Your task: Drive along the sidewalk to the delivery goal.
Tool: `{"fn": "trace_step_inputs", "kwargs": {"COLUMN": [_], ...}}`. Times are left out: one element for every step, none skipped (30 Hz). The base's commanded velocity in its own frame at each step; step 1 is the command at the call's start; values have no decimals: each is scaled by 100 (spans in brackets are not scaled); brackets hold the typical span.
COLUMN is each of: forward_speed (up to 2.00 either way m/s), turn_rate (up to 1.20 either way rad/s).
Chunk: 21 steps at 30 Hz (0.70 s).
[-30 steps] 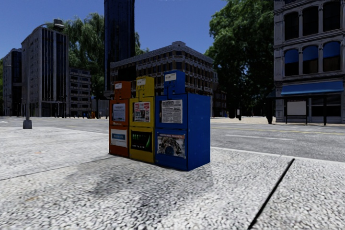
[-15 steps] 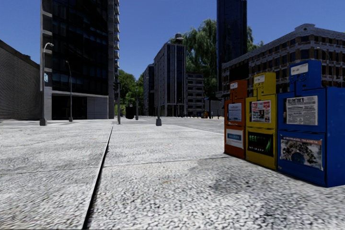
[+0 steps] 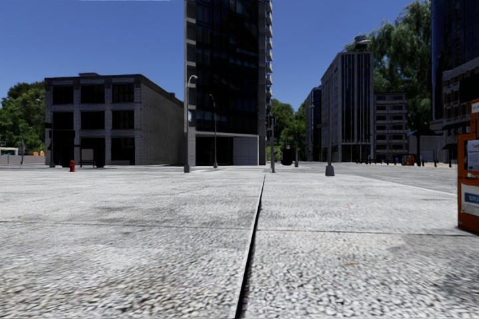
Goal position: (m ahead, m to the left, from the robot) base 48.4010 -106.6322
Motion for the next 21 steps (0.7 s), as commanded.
{"fn": "trace_step_inputs", "kwargs": {"forward_speed": [200, 200, 200, 200, 200, 200, 200, 200, 200, 200, 200, 200, 200, 200, 200, 200, 200, 200, 200, 200, 200], "turn_rate": [0, 0, 0, 0, 0, 0, 0, 0, 0, 0, 0, 0, 0, 0, 0, 0, 0, 0, 0, 0, 0]}}
